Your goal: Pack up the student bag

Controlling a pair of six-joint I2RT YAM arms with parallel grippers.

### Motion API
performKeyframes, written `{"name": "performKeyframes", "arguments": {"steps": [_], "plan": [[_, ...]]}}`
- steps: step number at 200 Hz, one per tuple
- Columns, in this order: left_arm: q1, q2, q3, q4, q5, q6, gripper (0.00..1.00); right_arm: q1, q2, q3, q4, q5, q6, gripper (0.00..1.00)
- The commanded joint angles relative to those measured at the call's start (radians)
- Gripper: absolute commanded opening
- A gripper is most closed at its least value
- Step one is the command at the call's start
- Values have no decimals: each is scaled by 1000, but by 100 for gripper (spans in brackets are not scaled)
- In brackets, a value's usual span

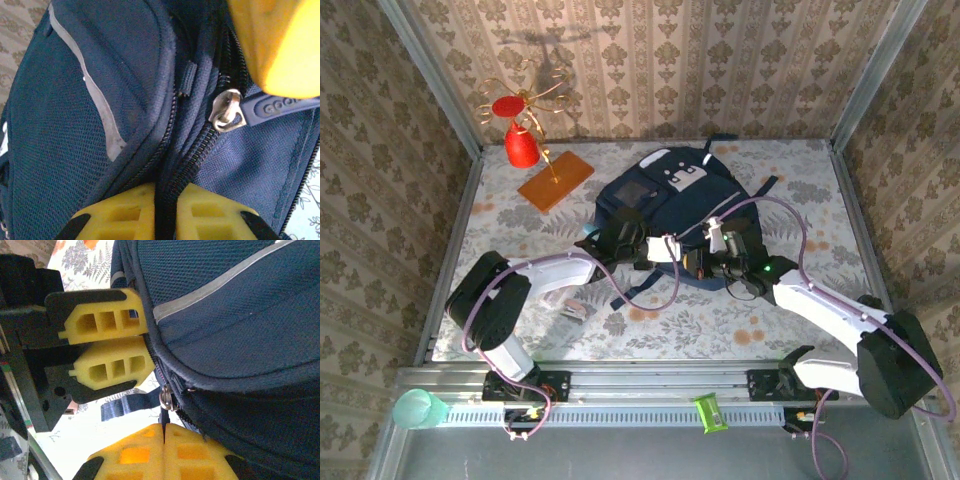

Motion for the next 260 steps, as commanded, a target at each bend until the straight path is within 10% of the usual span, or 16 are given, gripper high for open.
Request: {"name": "performKeyframes", "arguments": {"steps": [1, 186, 260], "plan": [[-12, -12, 20, 13, 52, -57, 4, -12, 18, -30, 124, -54, 36, 0], [-24, -55, 3, 95, 109, -340, 0, -8, 91, -200, 520, -37, 190, 23], [-25, -53, 20, 103, 122, -378, 0, 49, 79, -234, 500, 215, 190, 30]]}}
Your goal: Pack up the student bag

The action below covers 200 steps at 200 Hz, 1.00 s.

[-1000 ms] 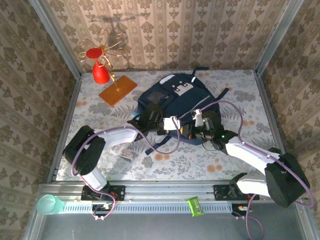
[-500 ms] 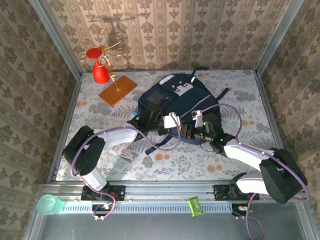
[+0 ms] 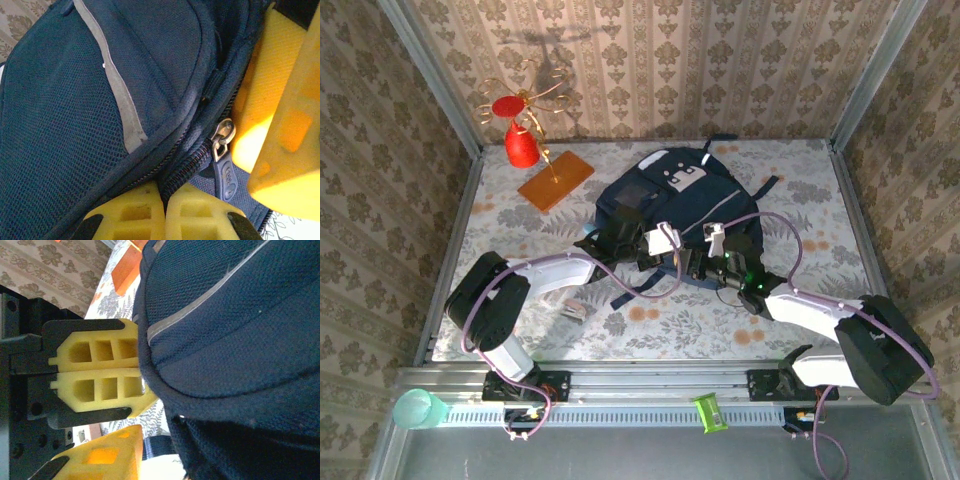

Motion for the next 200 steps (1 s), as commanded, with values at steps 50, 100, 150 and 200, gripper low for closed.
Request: {"name": "performKeyframes", "arguments": {"steps": [50, 100, 150, 200], "plan": [[-24, -39, 33, 79, 90, -93, 0, 65, -48, -59, -43, 331, -16, 30], [-26, -38, 43, 89, 119, -141, 0, 119, -44, -59, -71, 453, 9, 33], [-26, -43, 52, 89, 133, -174, 0, 148, -25, -51, -105, 566, 55, 34], [-26, -47, 60, 89, 143, -201, 0, 177, 11, -22, -179, 653, 84, 32]]}}
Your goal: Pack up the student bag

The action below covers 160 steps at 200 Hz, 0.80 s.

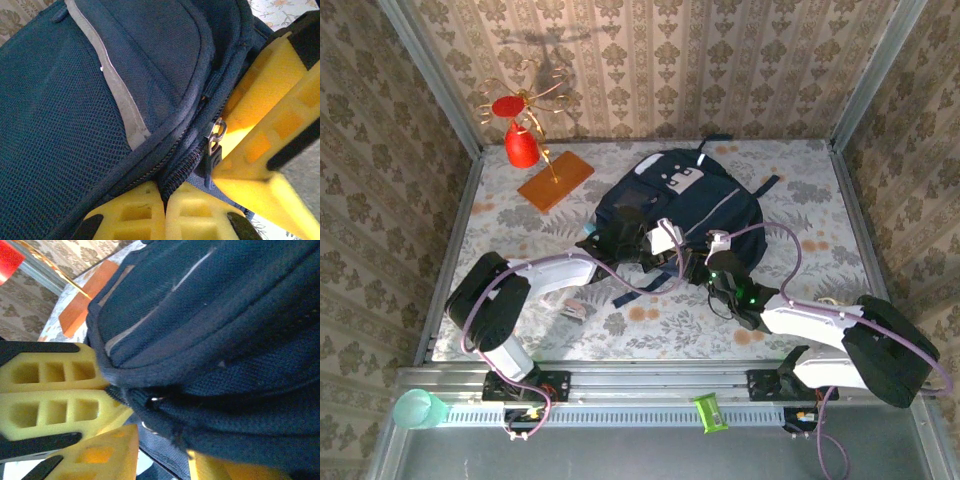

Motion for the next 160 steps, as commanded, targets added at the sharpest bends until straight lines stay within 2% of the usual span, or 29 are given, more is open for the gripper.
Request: {"name": "performKeyframes", "arguments": {"steps": [1, 27, 70, 102, 137, 160], "plan": [[-14, -47, 53, 78, 99, -73, 0, -4, 41, 5, -156, 151, 37, 32], [-14, -49, 52, 78, 117, -82, 0, -4, 65, -3, -109, 178, 21, 30], [-14, -54, 50, 73, 125, -90, 0, -20, 102, 22, -3, 149, -55, 30], [-13, -54, 47, 60, 106, -81, 0, -48, 86, 15, 29, 100, -104, 13], [-5, -45, 53, 33, 74, -57, 0, -58, 29, -45, 18, 49, -97, 0], [8, -44, 54, 21, 67, -37, 0, -66, -46, -93, -31, 25, -89, 0]]}}
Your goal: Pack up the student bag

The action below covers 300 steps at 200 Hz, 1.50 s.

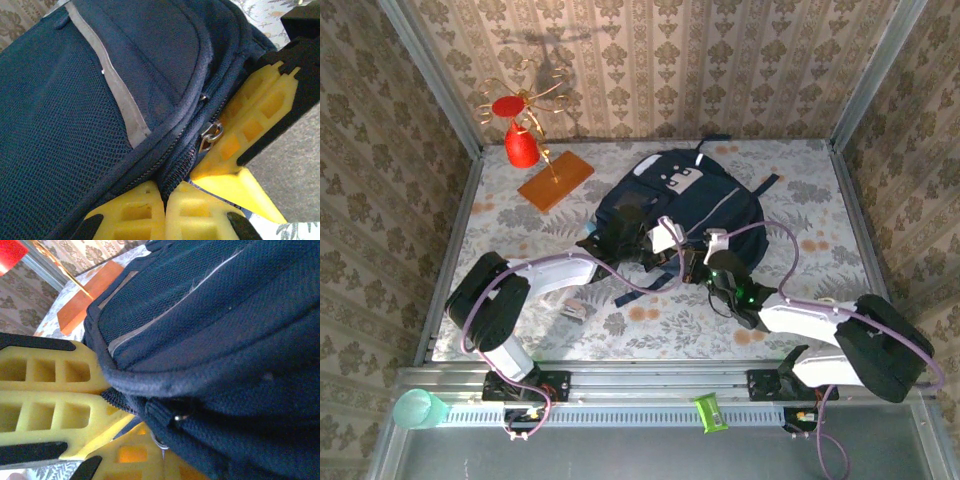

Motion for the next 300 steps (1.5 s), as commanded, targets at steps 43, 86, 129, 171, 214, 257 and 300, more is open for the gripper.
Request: {"name": "performKeyframes", "arguments": {"steps": [43, 86, 129, 171, 214, 257, 300], "plan": [[49, -49, 32, 14, 50, 69, 0, -107, -216, -69, -336, 2, -1, 0], [81, -44, 32, 2, 48, 157, 0, -182, -274, -27, -516, -63, -39, 0], [88, -45, 40, 5, 85, 128, 0, -194, -240, -25, -339, -373, -124, 8], [79, -44, 37, 15, 87, 106, 0, -123, -182, 38, -301, -374, -176, 33], [73, -43, 44, 10, 85, 100, 0, -92, -112, 76, -271, -211, -150, 38], [67, -42, 47, 2, 79, 99, 0, -92, -15, 113, -209, -208, -143, 39], [63, -39, 47, 2, 75, 96, 0, -89, 5, 134, -156, -189, -118, 34]]}}
